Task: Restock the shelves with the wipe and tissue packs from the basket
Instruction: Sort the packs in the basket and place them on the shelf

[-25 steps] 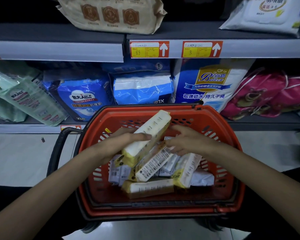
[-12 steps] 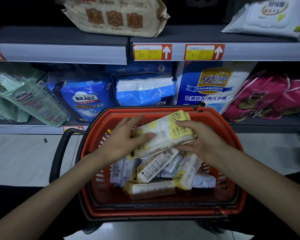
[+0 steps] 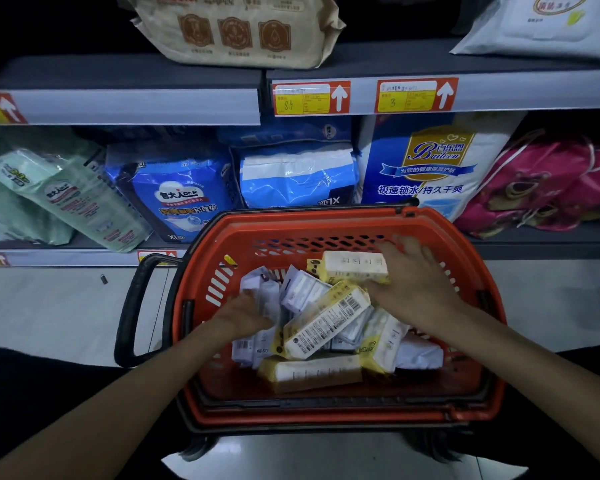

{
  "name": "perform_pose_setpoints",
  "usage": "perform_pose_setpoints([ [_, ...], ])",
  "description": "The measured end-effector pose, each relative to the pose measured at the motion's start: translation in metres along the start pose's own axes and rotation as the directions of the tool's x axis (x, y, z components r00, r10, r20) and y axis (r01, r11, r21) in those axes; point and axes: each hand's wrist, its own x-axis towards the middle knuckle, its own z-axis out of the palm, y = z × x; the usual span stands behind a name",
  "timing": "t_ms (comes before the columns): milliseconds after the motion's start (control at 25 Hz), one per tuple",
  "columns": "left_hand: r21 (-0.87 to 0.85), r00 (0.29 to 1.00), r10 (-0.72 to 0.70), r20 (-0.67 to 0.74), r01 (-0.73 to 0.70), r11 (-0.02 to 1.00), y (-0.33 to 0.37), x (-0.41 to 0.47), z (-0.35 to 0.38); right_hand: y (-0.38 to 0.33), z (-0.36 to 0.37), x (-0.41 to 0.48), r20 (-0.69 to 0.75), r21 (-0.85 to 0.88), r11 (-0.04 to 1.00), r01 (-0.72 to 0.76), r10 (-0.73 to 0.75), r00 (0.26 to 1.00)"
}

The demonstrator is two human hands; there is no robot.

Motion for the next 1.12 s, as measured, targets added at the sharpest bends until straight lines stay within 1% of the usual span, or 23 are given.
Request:
perform_pose_setpoints([
  [80, -0.099, 0.997, -0.022, -0.075, 0.015, 0.995, 0.010, -0.002, 0.005, -0.003, 0.006, -0.004, 0.087, 0.013, 0.999, 0.046, -0.047, 0.995],
  [160, -0.211, 0.987, -0.096, -0.132, 0.066, 0.975, 0.016, 0.001, 0.009, -0.005, 0.010, -0.006, 0.137, -0.025, 0.996, 0.080, -0.076, 0.988],
  [240, -0.227, 0.969, -0.170, -0.180, 0.127, 0.965, 0.017, 0.007, 0.011, -0.007, 0.013, -0.008, 0.144, -0.070, 0.993, 0.100, -0.089, 0.986],
  [320, -0.195, 0.960, -0.211, -0.186, 0.175, 0.965, 0.015, 0.011, 0.012, -0.007, 0.013, -0.007, 0.145, -0.086, 0.990, 0.111, -0.097, 0.985],
  [400, -0.133, 0.960, -0.202, -0.193, 0.178, 0.975, 0.017, 0.011, 0.013, -0.005, 0.012, -0.005, 0.141, -0.085, 0.990, 0.116, -0.103, 0.985],
  [480, -0.078, 0.963, -0.166, -0.212, 0.153, 0.985, 0.018, 0.011, 0.017, -0.004, 0.012, -0.003, 0.130, -0.086, 0.988, 0.131, -0.119, 0.984],
  [640, -0.135, 0.957, -0.162, -0.242, 0.132, 0.982, 0.011, 0.013, 0.021, -0.006, 0.012, -0.002, 0.145, -0.087, 0.979, 0.182, -0.169, 0.975],
  [720, -0.144, 0.961, -0.133, -0.243, 0.100, 0.984, 0.008, 0.016, 0.022, -0.007, 0.014, -0.001, 0.151, -0.100, 0.974, 0.203, -0.186, 0.971],
  [880, -0.109, 0.981, -0.093, -0.168, 0.076, 0.991, 0.013, 0.016, 0.033, -0.012, 0.019, -0.001, 0.171, -0.113, 0.959, 0.259, -0.238, 0.956],
  [1040, -0.136, 0.960, -0.091, -0.265, 0.056, 0.989, 0.007, 0.019, 0.028, -0.014, 0.024, -0.003, 0.191, -0.128, 0.937, 0.326, -0.299, 0.935],
  [1120, -0.216, 0.967, -0.092, -0.239, 0.039, 0.976, 0.005, 0.019, 0.024, -0.013, 0.025, -0.004, 0.208, -0.138, 0.929, 0.344, -0.313, 0.927],
])
